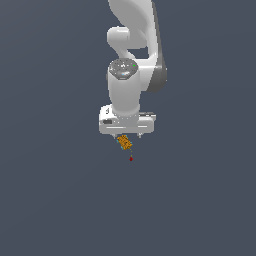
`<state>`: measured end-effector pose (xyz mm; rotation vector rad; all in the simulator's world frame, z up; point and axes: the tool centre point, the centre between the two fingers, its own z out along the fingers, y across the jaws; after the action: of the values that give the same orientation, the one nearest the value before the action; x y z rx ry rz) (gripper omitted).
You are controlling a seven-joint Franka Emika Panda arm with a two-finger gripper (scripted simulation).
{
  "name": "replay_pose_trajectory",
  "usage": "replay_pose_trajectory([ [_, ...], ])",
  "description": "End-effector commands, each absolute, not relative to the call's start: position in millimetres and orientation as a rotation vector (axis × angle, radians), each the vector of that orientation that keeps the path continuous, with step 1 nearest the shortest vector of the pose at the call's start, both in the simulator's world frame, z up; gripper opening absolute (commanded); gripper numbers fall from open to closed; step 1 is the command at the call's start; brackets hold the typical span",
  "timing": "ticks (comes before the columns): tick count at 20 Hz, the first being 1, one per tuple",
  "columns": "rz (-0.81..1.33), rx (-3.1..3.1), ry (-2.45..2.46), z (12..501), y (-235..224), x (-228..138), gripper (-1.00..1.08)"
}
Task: Pick up the object and move it to a goal position.
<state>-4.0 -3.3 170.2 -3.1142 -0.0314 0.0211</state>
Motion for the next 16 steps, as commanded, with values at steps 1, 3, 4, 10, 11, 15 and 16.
replay_pose_trajectory([
  [1,0.021,-3.114,-0.031,170.2,-3.3,-4.0,1.0],
  [3,0.02,-3.114,-0.033,170.7,-2.8,-3.8,1.0],
  [4,0.02,-3.114,-0.036,171.2,-2.2,-3.6,1.0],
  [10,0.012,-3.111,-0.052,178.0,3.9,-1.7,1.0],
  [11,0.012,-3.111,-0.052,178.5,4.6,-1.5,1.0],
  [15,0.012,-3.111,-0.054,177.8,3.9,-1.8,1.0],
  [16,0.012,-3.111,-0.061,176.7,3.8,-2.0,1.0],
])
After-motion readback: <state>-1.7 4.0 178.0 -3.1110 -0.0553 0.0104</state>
